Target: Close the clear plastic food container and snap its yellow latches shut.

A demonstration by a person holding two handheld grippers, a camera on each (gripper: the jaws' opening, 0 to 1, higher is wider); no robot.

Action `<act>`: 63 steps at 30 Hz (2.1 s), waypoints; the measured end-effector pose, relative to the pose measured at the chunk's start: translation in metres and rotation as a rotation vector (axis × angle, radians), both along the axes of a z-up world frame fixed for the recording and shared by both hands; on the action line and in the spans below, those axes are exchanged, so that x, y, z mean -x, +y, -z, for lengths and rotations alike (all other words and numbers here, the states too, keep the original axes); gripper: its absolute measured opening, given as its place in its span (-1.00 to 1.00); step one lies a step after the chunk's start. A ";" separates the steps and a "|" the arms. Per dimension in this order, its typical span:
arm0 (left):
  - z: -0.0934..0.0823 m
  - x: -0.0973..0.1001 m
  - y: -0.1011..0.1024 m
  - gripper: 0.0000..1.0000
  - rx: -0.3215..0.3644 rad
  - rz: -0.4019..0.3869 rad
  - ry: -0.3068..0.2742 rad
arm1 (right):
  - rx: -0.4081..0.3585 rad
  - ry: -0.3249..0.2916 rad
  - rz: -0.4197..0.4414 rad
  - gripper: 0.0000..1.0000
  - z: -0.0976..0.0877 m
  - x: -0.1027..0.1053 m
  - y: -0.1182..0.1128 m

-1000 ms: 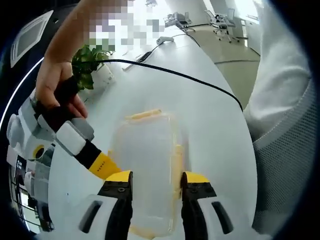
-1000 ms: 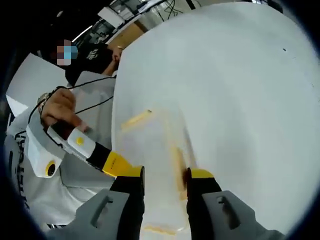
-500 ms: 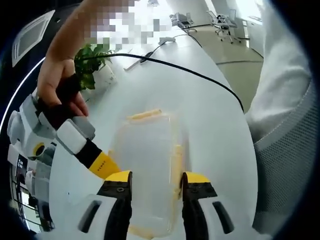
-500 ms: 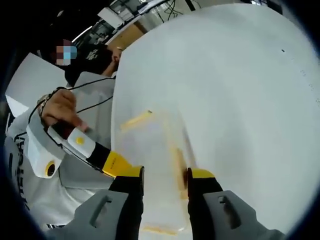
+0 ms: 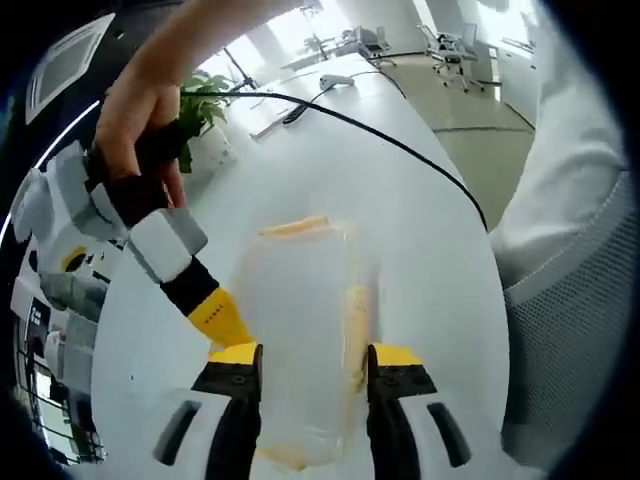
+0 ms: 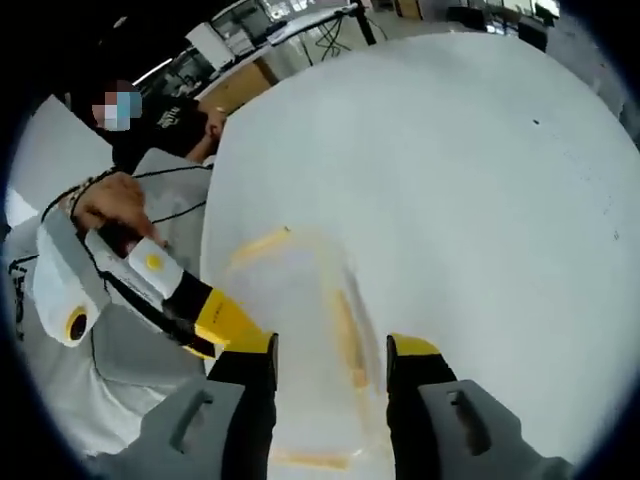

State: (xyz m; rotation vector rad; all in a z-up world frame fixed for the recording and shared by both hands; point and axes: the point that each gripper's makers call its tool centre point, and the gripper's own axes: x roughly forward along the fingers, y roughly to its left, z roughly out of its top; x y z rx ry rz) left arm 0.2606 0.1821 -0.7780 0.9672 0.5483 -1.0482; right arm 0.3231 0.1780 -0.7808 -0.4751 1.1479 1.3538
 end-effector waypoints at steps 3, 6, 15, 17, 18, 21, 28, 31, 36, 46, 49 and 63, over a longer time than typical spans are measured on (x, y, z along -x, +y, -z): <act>-0.003 -0.001 0.008 0.06 0.009 -0.018 0.022 | -0.021 -0.002 0.015 -0.02 -0.003 0.002 -0.002; -0.014 -0.004 0.019 0.07 0.017 -0.030 0.035 | -0.045 -0.055 0.003 0.20 -0.011 0.001 -0.004; -0.017 -0.022 0.052 0.35 -0.088 -0.033 0.045 | -0.018 -0.202 -0.116 0.29 -0.014 0.021 -0.024; -0.012 -0.021 0.056 0.41 -0.133 -0.014 0.081 | 0.004 -0.220 -0.136 0.41 -0.011 0.027 -0.031; -0.011 -0.022 0.055 0.42 -0.136 -0.004 0.087 | 0.015 -0.225 -0.144 0.43 -0.009 0.029 -0.035; -0.010 -0.025 0.052 0.44 -0.137 0.010 0.115 | 0.047 -0.257 -0.161 0.43 -0.007 0.034 -0.045; -0.003 -0.035 0.046 0.51 -0.163 0.028 0.171 | 0.066 -0.280 -0.180 0.40 -0.005 0.047 -0.054; 0.006 -0.032 0.046 0.51 -0.173 0.004 0.227 | 0.048 -0.276 -0.163 0.42 -0.003 0.051 -0.051; 0.012 -0.029 0.044 0.48 -0.189 0.031 0.240 | 0.061 -0.292 -0.161 0.36 0.001 0.049 -0.052; 0.019 -0.026 0.044 0.41 -0.196 0.069 0.270 | 0.083 -0.298 -0.166 0.35 0.009 0.047 -0.055; 0.018 -0.026 0.043 0.40 -0.195 0.072 0.270 | 0.084 -0.294 -0.166 0.35 0.009 0.047 -0.055; 0.019 -0.033 0.059 0.40 -0.217 0.075 0.266 | 0.056 -0.300 -0.164 0.35 0.009 0.041 -0.039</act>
